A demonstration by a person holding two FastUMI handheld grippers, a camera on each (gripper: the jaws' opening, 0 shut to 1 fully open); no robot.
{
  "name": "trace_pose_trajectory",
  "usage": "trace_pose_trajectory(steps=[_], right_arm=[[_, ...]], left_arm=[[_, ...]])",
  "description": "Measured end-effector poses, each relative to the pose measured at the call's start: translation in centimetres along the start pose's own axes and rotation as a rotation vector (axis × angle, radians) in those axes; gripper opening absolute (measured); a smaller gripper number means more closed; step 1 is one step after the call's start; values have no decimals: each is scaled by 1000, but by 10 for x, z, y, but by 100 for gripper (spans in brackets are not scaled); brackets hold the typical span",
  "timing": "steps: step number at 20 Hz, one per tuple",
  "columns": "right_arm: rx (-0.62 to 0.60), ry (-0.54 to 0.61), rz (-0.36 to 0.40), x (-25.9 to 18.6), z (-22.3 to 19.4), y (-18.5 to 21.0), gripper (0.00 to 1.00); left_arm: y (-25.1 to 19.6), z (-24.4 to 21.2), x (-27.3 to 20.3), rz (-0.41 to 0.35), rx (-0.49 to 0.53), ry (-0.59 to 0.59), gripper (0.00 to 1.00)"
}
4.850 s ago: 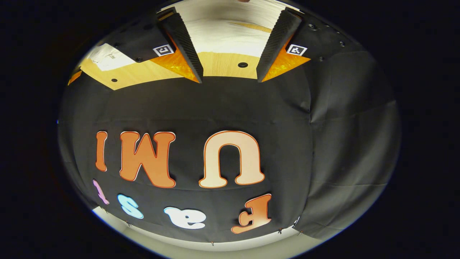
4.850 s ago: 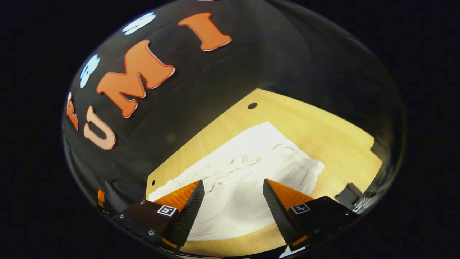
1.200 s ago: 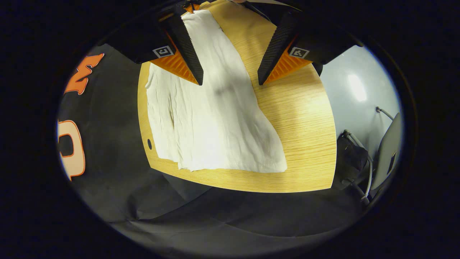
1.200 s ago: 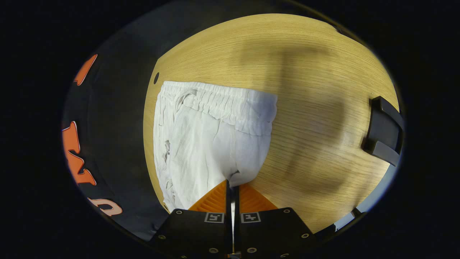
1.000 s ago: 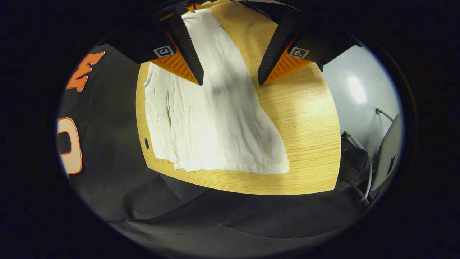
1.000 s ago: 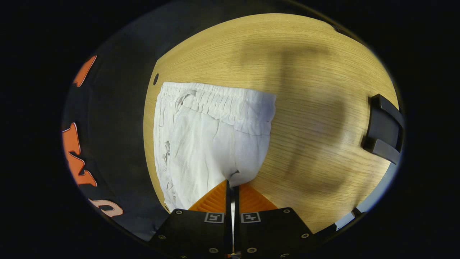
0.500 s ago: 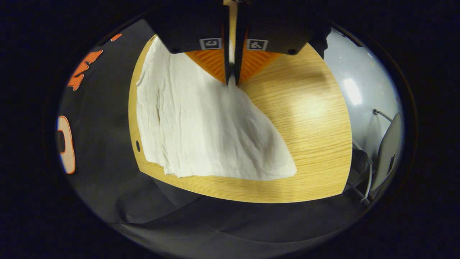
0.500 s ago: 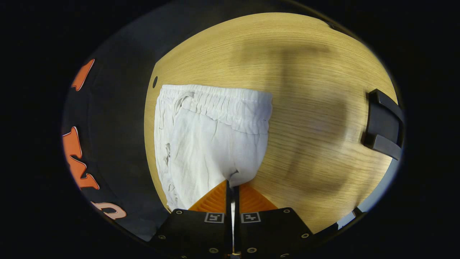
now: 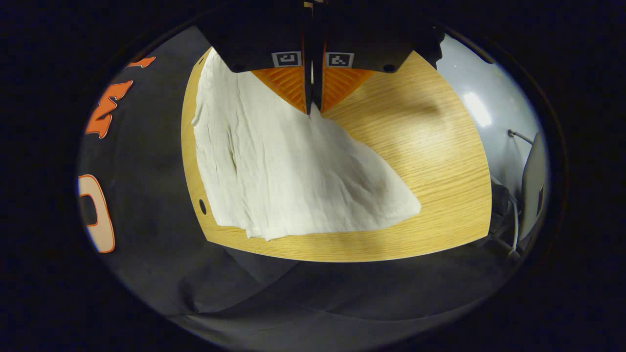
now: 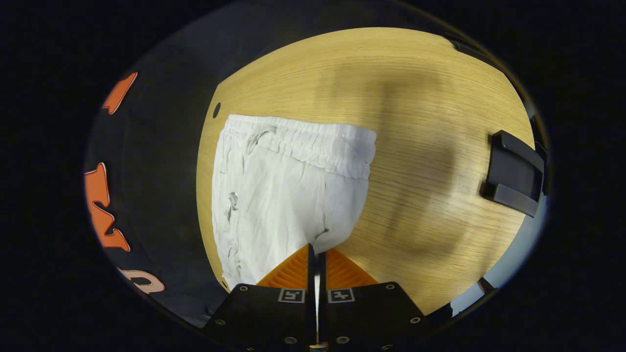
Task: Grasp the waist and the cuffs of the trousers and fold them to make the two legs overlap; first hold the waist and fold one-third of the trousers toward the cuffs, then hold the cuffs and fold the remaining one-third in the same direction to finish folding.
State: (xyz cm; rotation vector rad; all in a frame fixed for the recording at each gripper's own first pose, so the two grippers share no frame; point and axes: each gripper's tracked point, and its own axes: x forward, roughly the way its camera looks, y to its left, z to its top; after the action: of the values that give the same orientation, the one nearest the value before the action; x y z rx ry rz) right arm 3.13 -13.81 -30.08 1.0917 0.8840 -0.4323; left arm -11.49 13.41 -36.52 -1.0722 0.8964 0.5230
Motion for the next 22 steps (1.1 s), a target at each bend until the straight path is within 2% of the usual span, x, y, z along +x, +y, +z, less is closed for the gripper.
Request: trace_pose_trajectory(steps=[6, 10, 18, 22], right_arm=[[-8, -53, 90, -43, 6, 33, 1], [-44, -87, 154, -63, 16, 78, 1], [-131, -82, 197, -49, 38, 164, 1], [-158, -70, 183, -31, 48, 198, 1]], left_arm=[[-58, 22, -29, -112, 75, -24, 4], [-103, 38, -37, -174, 129, -25, 4], [-183, 74, -25, -230, 247, -37, 3], [-234, 88, -11, -261, 298, -42, 2]])
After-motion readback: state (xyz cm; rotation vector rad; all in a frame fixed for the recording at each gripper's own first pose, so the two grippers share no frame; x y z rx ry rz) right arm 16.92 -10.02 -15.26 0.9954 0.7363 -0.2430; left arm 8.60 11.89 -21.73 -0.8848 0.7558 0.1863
